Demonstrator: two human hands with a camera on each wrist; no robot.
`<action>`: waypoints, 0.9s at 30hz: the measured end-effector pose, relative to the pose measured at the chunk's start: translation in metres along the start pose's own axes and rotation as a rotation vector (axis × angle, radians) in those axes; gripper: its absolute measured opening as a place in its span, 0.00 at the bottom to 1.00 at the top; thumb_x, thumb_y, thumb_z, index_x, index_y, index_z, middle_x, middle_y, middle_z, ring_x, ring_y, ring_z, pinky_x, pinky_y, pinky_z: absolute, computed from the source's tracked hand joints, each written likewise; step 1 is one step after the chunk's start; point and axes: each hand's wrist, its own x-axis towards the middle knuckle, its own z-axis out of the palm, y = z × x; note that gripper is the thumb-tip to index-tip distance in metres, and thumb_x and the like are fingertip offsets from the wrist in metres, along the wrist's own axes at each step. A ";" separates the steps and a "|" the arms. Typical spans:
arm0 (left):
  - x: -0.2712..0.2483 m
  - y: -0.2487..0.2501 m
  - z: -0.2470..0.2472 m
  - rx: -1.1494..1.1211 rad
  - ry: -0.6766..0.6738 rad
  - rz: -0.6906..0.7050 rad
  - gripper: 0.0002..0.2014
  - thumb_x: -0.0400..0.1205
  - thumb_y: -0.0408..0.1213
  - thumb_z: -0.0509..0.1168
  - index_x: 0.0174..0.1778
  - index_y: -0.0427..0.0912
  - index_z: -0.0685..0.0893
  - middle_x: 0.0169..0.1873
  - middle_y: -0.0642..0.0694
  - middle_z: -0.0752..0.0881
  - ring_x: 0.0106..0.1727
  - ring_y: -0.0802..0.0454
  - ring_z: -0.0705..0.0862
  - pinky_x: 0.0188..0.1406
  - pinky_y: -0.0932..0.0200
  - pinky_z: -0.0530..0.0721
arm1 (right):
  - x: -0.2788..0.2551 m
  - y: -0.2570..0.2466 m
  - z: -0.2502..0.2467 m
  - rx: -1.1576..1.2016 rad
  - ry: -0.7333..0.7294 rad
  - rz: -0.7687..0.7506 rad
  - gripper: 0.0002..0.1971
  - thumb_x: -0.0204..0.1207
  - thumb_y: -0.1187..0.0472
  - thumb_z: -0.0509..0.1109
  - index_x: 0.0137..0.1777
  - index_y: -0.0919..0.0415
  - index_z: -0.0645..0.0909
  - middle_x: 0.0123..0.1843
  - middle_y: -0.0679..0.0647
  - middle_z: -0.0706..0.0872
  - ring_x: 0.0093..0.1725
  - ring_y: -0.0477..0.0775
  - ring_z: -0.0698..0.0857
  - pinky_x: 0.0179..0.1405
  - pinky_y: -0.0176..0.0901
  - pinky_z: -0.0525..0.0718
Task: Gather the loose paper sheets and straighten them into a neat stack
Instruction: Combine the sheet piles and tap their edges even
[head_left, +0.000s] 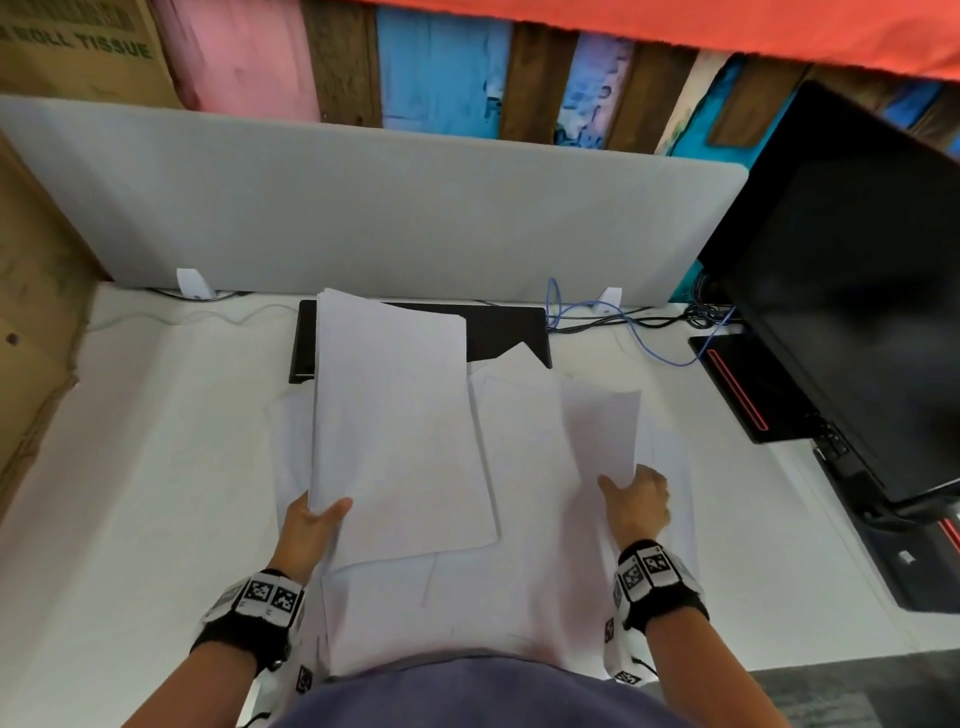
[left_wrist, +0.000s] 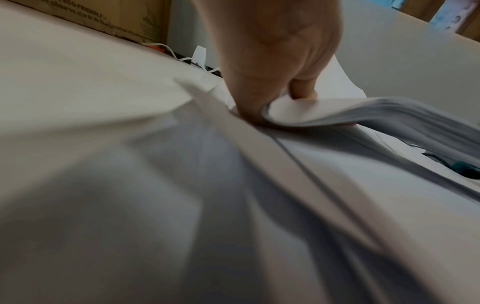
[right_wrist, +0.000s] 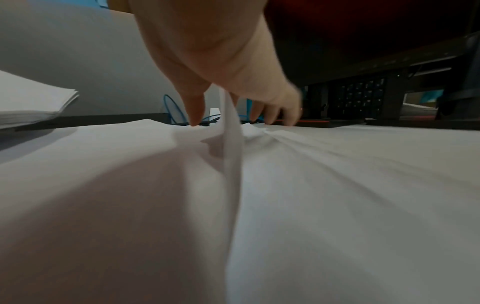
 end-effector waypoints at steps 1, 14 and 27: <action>0.000 0.000 0.000 -0.001 0.001 -0.002 0.17 0.80 0.25 0.63 0.65 0.29 0.76 0.56 0.39 0.81 0.56 0.46 0.80 0.60 0.53 0.74 | 0.000 -0.001 0.002 0.105 -0.045 -0.023 0.30 0.74 0.57 0.72 0.72 0.69 0.68 0.71 0.66 0.74 0.70 0.67 0.74 0.67 0.56 0.73; 0.001 -0.002 -0.001 -0.004 0.003 -0.026 0.16 0.80 0.27 0.63 0.64 0.31 0.77 0.53 0.39 0.82 0.56 0.43 0.81 0.58 0.53 0.75 | -0.011 -0.022 0.030 0.380 -0.512 0.066 0.21 0.69 0.69 0.75 0.62 0.74 0.78 0.53 0.63 0.86 0.51 0.63 0.85 0.44 0.49 0.85; 0.009 0.018 -0.017 -0.116 0.184 0.024 0.17 0.80 0.28 0.64 0.65 0.27 0.75 0.59 0.31 0.81 0.53 0.45 0.78 0.56 0.53 0.74 | 0.018 -0.056 -0.073 0.971 0.217 0.041 0.17 0.76 0.71 0.67 0.65 0.71 0.76 0.55 0.57 0.81 0.55 0.53 0.80 0.57 0.41 0.77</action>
